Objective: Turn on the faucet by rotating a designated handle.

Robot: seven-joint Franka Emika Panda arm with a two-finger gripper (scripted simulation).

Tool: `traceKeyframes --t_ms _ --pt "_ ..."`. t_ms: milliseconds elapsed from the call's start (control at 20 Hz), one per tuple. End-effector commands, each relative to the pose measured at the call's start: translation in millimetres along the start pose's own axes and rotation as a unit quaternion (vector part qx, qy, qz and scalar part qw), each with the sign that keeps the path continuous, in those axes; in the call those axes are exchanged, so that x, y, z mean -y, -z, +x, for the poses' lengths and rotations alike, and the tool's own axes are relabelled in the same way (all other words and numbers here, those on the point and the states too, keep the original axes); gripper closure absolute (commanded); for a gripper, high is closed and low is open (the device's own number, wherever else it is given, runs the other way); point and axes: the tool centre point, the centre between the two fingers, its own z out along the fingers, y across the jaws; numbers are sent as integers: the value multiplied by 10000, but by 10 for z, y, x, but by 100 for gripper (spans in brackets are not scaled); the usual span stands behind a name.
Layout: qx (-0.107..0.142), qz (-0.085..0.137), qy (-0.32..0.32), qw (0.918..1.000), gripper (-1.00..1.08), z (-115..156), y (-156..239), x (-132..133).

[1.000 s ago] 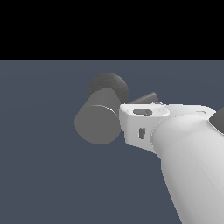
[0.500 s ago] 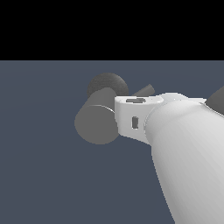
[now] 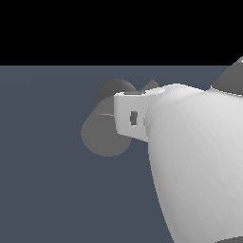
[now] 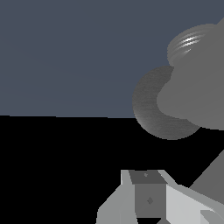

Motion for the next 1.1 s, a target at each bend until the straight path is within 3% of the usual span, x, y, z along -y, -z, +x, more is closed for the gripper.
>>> traceKeyframes --t_ms 0,1050 --pt "15 -1 9 10000 108 -19 -15 -26" --pt "319 -242 5 9992 108 -588 52 -797"
